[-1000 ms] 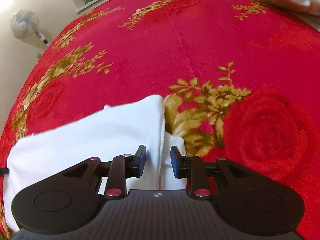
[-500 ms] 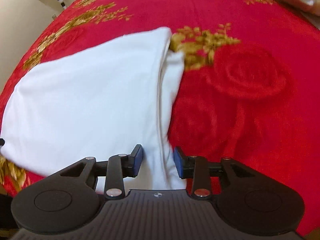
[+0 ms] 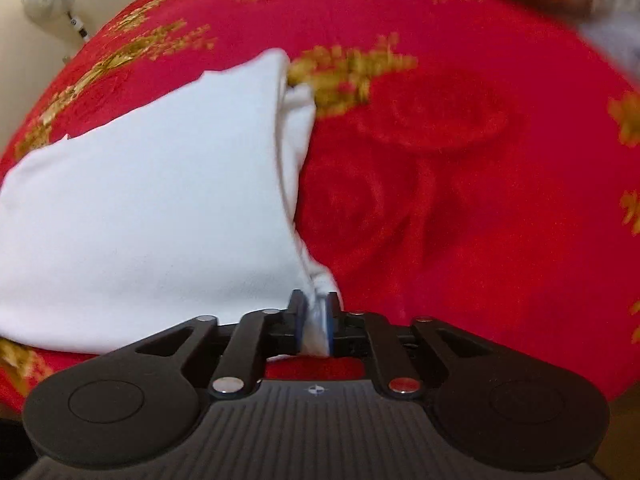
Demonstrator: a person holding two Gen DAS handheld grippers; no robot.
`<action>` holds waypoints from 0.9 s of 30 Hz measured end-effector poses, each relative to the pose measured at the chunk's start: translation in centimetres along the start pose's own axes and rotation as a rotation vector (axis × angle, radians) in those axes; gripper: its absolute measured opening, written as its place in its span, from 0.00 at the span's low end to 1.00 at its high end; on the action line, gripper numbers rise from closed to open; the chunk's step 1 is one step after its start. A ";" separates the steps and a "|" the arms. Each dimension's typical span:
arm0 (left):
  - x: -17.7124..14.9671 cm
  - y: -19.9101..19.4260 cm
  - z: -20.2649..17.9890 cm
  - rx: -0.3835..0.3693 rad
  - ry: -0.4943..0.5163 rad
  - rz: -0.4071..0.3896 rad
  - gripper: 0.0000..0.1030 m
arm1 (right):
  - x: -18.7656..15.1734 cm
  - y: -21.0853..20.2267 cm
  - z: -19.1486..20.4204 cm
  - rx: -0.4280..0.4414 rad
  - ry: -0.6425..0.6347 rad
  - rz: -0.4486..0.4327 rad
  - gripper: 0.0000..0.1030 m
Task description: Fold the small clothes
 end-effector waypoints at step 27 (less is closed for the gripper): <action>1.1 5.0 1.0 0.038 -0.114 0.121 0.32 | -0.4 0.8 2.2 0.005 -0.057 0.000 0.47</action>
Point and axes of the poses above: each gripper's, at about its wrist camera, not at the fingertips, and y roughly the way its jaws point, z to its left, x to its top, the point moved 7 cm from there along y, roughly the way its jaws point, and after that the axes turned 9 degrees about x, right-handed, at the moved point
